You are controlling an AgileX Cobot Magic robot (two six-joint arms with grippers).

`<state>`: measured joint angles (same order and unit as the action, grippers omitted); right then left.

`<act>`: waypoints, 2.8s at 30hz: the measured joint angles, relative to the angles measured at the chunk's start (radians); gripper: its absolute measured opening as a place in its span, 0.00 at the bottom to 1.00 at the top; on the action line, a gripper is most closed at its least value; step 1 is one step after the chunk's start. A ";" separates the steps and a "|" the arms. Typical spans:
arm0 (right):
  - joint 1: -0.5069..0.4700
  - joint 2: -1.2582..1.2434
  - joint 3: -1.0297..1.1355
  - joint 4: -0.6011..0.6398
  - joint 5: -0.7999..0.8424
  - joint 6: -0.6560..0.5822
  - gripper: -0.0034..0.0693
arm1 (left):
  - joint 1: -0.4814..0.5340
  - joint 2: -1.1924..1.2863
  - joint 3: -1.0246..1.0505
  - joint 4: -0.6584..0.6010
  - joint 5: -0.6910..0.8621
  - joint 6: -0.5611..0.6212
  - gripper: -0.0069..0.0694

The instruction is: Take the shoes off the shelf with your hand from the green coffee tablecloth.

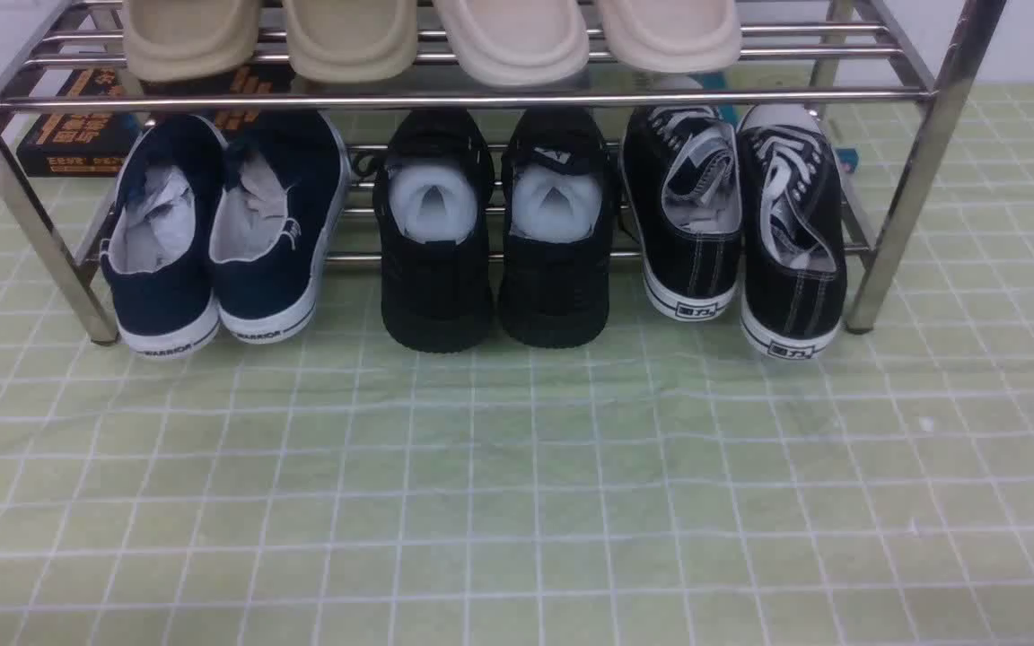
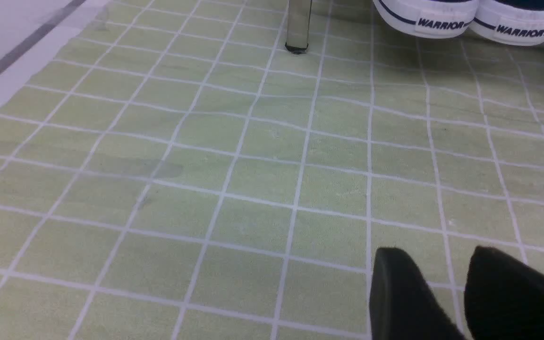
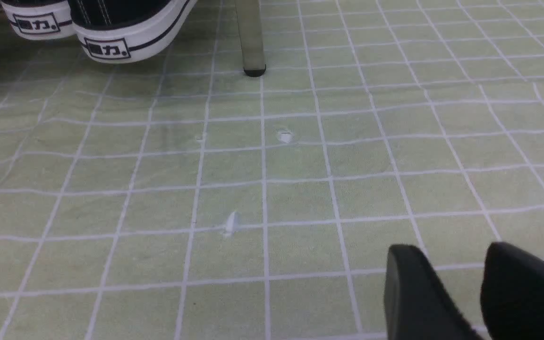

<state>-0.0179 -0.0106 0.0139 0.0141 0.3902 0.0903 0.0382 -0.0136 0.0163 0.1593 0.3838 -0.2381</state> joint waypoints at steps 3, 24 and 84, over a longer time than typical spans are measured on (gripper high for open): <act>0.000 0.000 0.000 0.000 0.000 0.000 0.38 | 0.000 0.000 0.000 0.000 0.000 0.000 0.41; 0.000 0.000 0.000 0.000 0.000 0.000 0.38 | 0.000 0.000 0.000 0.000 0.000 0.000 0.41; 0.422 1.504 -1.158 0.519 0.648 -0.344 0.08 | 0.000 0.000 0.000 0.000 0.000 0.000 0.41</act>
<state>0.4041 1.4930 -1.1438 0.5327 1.0382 -0.2539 0.0382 -0.0136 0.0163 0.1593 0.3838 -0.2381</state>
